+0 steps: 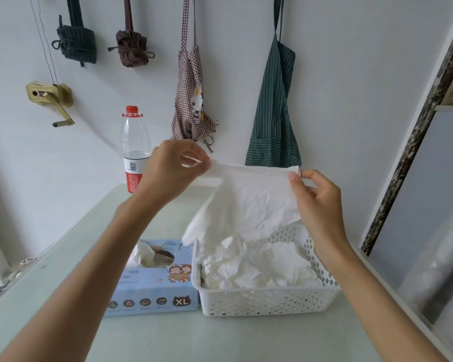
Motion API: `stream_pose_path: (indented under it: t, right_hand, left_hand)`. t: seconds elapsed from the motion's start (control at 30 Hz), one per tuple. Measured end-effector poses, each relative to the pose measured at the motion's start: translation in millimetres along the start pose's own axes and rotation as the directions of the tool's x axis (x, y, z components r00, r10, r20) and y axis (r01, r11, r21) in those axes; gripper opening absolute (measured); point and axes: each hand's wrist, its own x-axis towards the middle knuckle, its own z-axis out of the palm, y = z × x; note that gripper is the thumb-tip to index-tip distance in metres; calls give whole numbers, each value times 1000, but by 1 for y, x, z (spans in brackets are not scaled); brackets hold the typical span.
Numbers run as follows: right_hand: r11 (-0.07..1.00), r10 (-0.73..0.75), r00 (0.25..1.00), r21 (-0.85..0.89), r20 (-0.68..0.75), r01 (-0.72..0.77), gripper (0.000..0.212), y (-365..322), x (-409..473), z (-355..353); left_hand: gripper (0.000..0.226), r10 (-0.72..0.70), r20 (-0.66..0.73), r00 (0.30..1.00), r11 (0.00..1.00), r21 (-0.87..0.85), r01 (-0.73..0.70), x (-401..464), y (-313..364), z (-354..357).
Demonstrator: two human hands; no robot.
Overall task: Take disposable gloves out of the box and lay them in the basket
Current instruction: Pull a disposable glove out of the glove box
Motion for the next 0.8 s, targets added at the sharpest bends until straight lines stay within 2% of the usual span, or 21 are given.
stream_pose_path:
  t: [0.07, 0.17, 0.23, 0.3, 0.4, 0.5, 0.6, 0.67, 0.73, 0.8]
  right_hand:
    - [989, 141, 987, -58, 70, -137, 13, 16, 4, -3]
    - [902, 388, 910, -261, 143, -344, 12, 54, 8, -7]
    - [828, 466, 869, -426, 165, -363, 15, 85, 9, -12]
    - [740, 476, 869, -597, 137, -311, 17, 109, 9, -17]
    - [615, 383, 915, -775, 128, -148, 19, 126, 5, -20]
    - [504, 291, 937, -863, 192, 21, 22, 126, 2, -15]
    - [380, 271, 915, -907, 297, 182, 31, 123, 1, -11]
    - [423, 247, 893, -871, 376, 249, 36, 121, 2, -15]
    - [571, 182, 868, -768, 463, 290, 37, 119, 4, -21]
    - [739, 144, 836, -619, 529, 265, 35, 117, 7, -24]
  left_hand:
    - [23, -54, 183, 982, 986, 166, 23, 11, -5, 12]
    - [22, -170, 461, 871, 922, 385, -24, 15, -21, 57]
    - [19, -194, 548, 814, 894, 439, -83, 12, -37, 90]
    - [13, -180, 565, 805, 872, 471, -136, 7, -50, 114]
    - [8, -84, 526, 846, 844, 489, -221, 0, -59, 138]
    - [10, 7, 487, 873, 826, 489, -279, -9, -63, 151]
    - [16, 100, 483, 870, 788, 495, -366, -15, -66, 150]
    - [20, 108, 470, 876, 818, 459, -347, -17, -67, 139]
    - [24, 69, 513, 856, 896, 345, -279, -20, -70, 123]
    - [39, 16, 659, 752, 921, 283, -267, -25, -72, 110]
